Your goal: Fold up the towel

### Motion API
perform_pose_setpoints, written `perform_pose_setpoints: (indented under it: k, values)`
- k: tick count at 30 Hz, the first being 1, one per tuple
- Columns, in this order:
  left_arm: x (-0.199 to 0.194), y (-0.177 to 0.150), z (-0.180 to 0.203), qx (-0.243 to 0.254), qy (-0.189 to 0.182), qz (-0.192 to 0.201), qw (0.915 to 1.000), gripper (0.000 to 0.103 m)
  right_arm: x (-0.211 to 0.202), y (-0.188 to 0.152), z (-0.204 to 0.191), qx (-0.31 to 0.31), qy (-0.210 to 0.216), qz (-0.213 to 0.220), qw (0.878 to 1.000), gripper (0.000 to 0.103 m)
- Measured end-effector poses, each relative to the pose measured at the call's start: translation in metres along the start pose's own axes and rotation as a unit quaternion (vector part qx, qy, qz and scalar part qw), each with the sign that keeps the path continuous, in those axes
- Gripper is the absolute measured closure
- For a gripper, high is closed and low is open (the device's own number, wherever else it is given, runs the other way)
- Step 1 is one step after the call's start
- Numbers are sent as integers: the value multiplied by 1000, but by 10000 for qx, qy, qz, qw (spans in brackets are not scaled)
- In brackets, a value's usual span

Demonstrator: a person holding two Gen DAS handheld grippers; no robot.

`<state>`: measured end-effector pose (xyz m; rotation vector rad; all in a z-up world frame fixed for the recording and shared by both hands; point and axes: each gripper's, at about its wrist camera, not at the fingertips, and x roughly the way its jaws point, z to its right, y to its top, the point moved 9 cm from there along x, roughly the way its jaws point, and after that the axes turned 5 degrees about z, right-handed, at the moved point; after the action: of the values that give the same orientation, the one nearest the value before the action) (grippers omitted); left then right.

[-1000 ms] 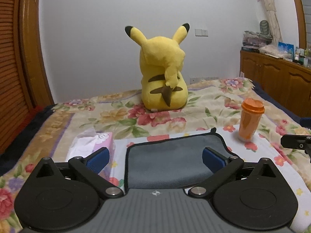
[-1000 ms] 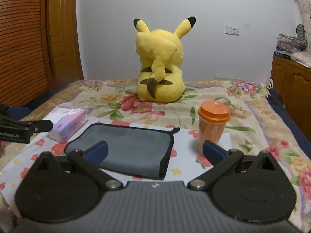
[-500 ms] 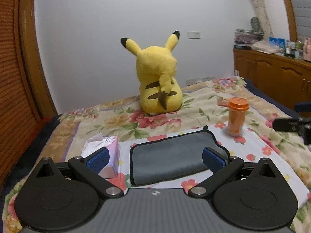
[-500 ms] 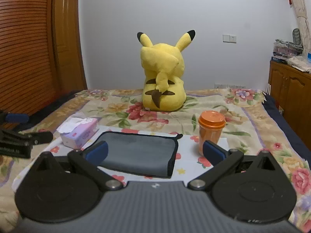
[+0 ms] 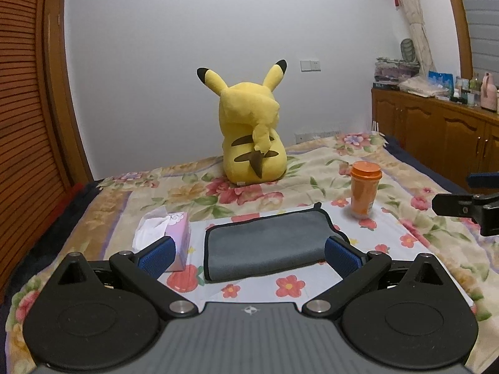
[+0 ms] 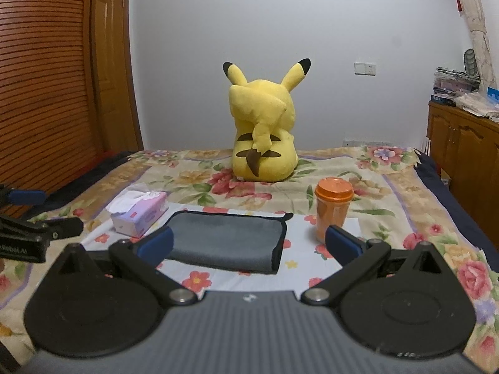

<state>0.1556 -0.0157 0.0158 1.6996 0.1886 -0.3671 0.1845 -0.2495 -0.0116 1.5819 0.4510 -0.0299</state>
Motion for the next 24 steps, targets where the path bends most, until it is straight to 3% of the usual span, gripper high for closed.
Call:
perform_pose_setpoints:
  k: [11,24]
  values:
    - [-24,-20,-2,60,46,-136,9999,0,-19,-7,-1,146,9,49,9999,0]
    - [-29,-48,6,-309,-32,-271,9992,0,-27,-32,-8,173,12,-118,9998,0]
